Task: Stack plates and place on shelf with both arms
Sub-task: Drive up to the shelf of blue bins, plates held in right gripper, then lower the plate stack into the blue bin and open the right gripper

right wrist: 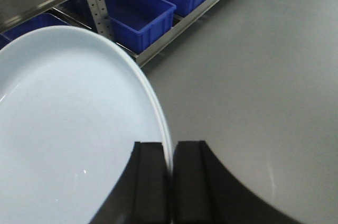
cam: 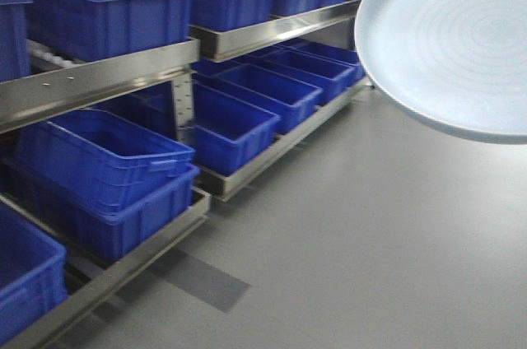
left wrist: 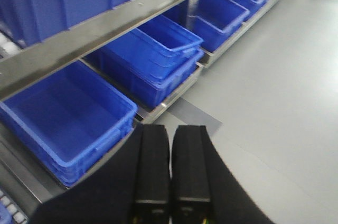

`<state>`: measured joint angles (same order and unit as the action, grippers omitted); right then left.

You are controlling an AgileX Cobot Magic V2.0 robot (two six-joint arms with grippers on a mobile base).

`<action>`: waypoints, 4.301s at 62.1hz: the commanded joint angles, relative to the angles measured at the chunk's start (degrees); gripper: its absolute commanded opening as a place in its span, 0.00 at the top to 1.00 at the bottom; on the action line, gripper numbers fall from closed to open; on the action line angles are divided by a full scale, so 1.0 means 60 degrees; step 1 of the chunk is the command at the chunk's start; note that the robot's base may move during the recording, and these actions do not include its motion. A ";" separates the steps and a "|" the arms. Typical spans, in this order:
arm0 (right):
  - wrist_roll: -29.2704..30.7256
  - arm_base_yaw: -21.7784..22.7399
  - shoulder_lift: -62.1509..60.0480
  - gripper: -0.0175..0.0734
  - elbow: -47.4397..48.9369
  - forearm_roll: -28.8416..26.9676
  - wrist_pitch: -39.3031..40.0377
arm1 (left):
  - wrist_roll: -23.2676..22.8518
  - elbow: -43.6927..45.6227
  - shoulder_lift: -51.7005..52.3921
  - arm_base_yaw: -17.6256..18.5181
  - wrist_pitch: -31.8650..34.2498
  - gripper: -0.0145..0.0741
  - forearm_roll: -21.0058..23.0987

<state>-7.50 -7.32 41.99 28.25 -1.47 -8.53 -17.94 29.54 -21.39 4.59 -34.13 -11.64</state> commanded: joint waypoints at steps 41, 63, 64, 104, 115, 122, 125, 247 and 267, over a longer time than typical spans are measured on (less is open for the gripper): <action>0.0019 0.0049 -0.0080 0.75 0.0312 0.0014 0.0910 | -0.0022 0.0272 -0.0044 0.0058 0.0811 0.74 -0.0072; 0.0019 0.0049 -0.0080 0.75 0.0312 0.0014 0.0910 | -0.0022 0.0272 -0.0044 0.0058 0.0811 0.74 -0.0072; 0.0019 0.0049 -0.0080 0.75 0.0312 0.0014 0.0910 | -0.0022 0.0272 -0.0044 0.0058 0.0811 0.74 -0.0072; 0.0019 0.0041 -0.0080 0.75 0.0312 0.0014 0.0910 | -0.0022 0.0272 -0.0044 0.0058 0.0811 0.74 -0.0072; 0.0019 0.0041 -0.0080 0.75 0.0312 0.0014 0.0910 | -0.0022 0.0272 -0.0044 0.0058 0.0811 0.74 -0.0072; 0.0019 0.0041 -0.0080 0.75 0.0312 0.0014 0.0910 | -0.0022 0.0272 -0.0044 0.0058 0.0811 0.74 -0.0072; 0.0019 0.0041 -0.0080 0.75 0.0312 0.0014 0.0910 | -0.0022 0.0272 -0.0044 0.0058 0.0811 0.74 -0.0072; 0.0019 0.1139 0.7087 0.31 0.7486 0.0004 0.2120 | -0.0022 0.0272 -0.0044 0.0058 0.0811 0.74 -0.0072; 0.0019 0.1149 0.6293 0.24 0.7398 0.0004 0.1052 | -0.0022 0.0272 -0.0044 0.0058 0.0811 0.74 -0.0072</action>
<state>-7.50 -0.86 85.52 71.73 -1.47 -4.45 -17.94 29.54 -21.39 4.59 -33.73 -11.64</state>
